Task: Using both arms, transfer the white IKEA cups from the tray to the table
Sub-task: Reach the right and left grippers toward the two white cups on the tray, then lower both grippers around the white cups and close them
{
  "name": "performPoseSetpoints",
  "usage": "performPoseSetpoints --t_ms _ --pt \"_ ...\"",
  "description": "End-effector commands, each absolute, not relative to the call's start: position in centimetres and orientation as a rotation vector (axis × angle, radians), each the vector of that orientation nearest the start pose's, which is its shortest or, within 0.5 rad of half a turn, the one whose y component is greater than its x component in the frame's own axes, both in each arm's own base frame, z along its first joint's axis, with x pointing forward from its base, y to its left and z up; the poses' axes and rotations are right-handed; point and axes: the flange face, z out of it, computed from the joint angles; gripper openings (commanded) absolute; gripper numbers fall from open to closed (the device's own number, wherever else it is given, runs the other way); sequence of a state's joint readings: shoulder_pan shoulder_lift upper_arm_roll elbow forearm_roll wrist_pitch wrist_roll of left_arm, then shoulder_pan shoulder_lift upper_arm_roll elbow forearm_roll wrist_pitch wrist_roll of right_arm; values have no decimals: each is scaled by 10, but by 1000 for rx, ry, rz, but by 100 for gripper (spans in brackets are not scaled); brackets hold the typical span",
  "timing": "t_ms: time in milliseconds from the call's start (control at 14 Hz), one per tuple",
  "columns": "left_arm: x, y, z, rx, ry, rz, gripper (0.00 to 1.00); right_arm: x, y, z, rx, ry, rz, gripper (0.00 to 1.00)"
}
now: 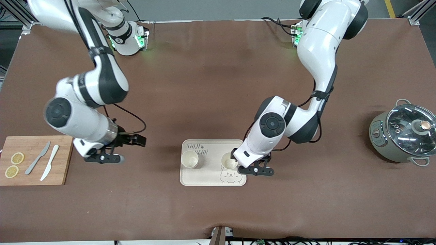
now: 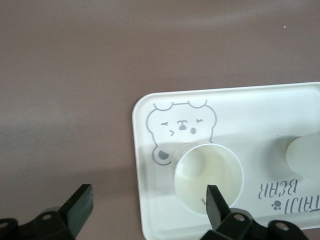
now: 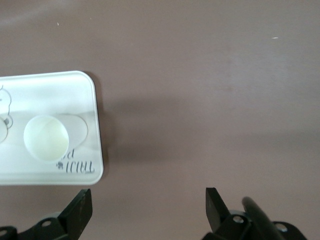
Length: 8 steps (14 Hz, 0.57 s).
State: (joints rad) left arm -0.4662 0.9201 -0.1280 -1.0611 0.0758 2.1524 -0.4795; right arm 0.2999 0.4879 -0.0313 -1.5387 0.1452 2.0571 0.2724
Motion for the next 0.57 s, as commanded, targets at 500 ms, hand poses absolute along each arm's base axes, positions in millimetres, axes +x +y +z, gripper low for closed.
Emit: performPoseSetpoints --t_ms 500 --pt "678 -431 256 -3232 160 -369 100 684 281 285 -2975 151 -165 100"
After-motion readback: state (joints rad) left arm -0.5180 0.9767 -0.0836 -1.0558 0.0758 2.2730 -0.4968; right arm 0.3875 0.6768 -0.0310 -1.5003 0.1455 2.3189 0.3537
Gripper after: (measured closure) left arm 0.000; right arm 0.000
